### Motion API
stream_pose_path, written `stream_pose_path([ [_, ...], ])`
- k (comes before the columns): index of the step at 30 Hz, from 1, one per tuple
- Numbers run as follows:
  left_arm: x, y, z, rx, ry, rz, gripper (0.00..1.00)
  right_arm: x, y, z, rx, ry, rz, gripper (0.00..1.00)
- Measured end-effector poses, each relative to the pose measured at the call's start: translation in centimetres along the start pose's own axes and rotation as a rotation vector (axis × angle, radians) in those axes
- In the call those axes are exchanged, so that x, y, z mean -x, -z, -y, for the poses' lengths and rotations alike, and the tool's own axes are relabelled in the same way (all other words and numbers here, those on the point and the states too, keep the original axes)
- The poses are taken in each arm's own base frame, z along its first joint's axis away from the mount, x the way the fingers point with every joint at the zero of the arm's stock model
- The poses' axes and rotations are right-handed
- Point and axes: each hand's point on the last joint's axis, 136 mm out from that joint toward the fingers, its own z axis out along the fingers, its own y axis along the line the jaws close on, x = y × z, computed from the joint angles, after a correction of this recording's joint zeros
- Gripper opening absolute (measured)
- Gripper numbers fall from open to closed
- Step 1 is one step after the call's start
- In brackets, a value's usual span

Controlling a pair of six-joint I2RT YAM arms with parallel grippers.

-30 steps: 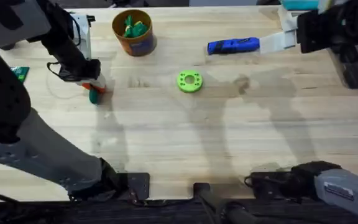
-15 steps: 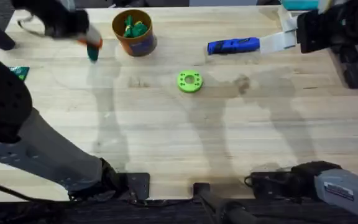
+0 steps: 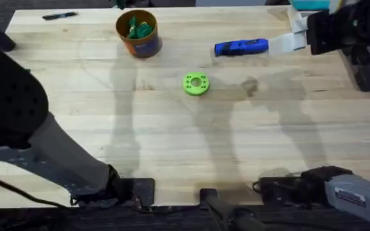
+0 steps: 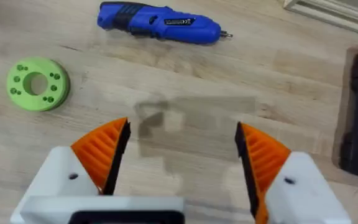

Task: Pick up the gripper from the table and insert it into the empty holder that is missing its gripper. Then pick up a screw, insert it into the mounting hole, and use the screwdriver to tighten it. Finally, clean up the table by picking up the vegetable and placing it into the bucket.

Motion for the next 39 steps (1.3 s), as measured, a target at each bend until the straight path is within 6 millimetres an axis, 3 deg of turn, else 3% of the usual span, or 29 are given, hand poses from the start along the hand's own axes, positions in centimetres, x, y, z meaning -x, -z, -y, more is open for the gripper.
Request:
stream_pose_path([
  [7, -2.0, -3.4, -0.6, 0.018, 0.031, -0.071, 0.027, 0.0, 0.0, 0.0, 0.000, 0.000, 0.000, 0.994],
  [8, -3.6, -5.2, -1.4, 0.032, 0.049, -0.120, 0.027, 0.0, 0.0, 0.0, 0.000, 0.000, 0.000, 0.994],
  [10, -5.2, -6.6, -2.0, 0.046, 0.065, -0.172, 0.027, 0.0, 0.0, 0.0, 0.000, 0.000, 0.000, 0.994],
  [13, -5.8, -6.9, -2.1, 0.048, 0.071, -0.192, 0.031, 0.0, 0.0, 0.0, 0.000, -0.001, -0.001, 0.994],
  [15, -5.8, -6.8, -2.2, 0.051, 0.071, -0.193, 0.128, 0.0, 0.0, 0.0, 0.000, -0.002, 0.000, 0.994],
  [16, -6.0, -6.8, -2.2, 0.054, 0.077, -0.200, 0.303, 0.0, 0.0, 0.0, 0.000, -0.002, 0.000, 0.994],
  [21, -6.1, -6.8, -2.2, 0.053, 0.080, -0.204, 0.504, 0.0, 0.0, 0.0, 0.000, -0.002, 0.000, 0.994],
  [22, -6.1, -6.8, -2.2, 0.054, 0.083, -0.204, 0.605, 0.0, 0.0, 0.0, 0.000, -0.002, 0.000, 0.994],
  [23, -6.7, -6.5, -2.0, 0.051, 0.091, -0.230, 0.827, 0.0, 0.0, 0.0, 0.000, -0.002, 0.000, 0.994],
  [25, -7.1, -5.8, -1.8, 0.049, 0.100, -0.252, 0.881, 0.0, 0.0, 0.0, 0.000, -0.002, 0.000, 0.994],
  [26, -7.2, -5.3, -1.6, 0.048, 0.103, -0.259, 0.889, 0.0, 0.0, 0.0, 0.000, -0.002, 0.000, 0.994],
  [27, -6.8, -2.4, -0.6, 0.047, 0.104, -0.266, 0.894, 0.0, 0.0, 0.0, 0.000, -0.002, 0.000, 0.994],
  [29, -6.2, 0.1, 0.2, 0.048, 0.095, -0.256, 0.938, 0.0, 0.0, 0.0, 0.000, -0.002, 0.000, 0.994],
  [30, -5.7, 4.2, 1.6, 0.048, 0.087, -0.245, 0.993, 0.0, 0.0, 0.0, 0.000, -0.002, 0.000, 0.994],
  [32, -5.8, 7.2, 2.6, 0.052, 0.080, -0.241, 0.994, 0.0, 0.0, 0.0, 0.000, -0.002, 0.000, 0.993],
  [33, -6.5, 11.2, 3.6, 0.077, 0.075, -0.250, 0.994, 0.0, 0.0, 0.0, 0.000, -0.003, 0.000, 0.992],
  [35, -7.1, 13.4, 4.0, 0.100, 0.072, -0.254, 0.995, 0.0, 0.0, 0.0, 0.000, -0.003, 0.000, 0.992],
  [36, -7.9, 16.3, 4.5, 0.135, 0.065, -0.254, 0.997, 0.0, 0.0, 0.0, 0.000, -0.002, 0.000, 0.992],
  [39, -8.6, 19.2, 5.2, 0.160, 0.055, -0.234, 0.997, 0.0, 0.0, 0.0, 0.000, -0.003, 0.000, 0.994],
])
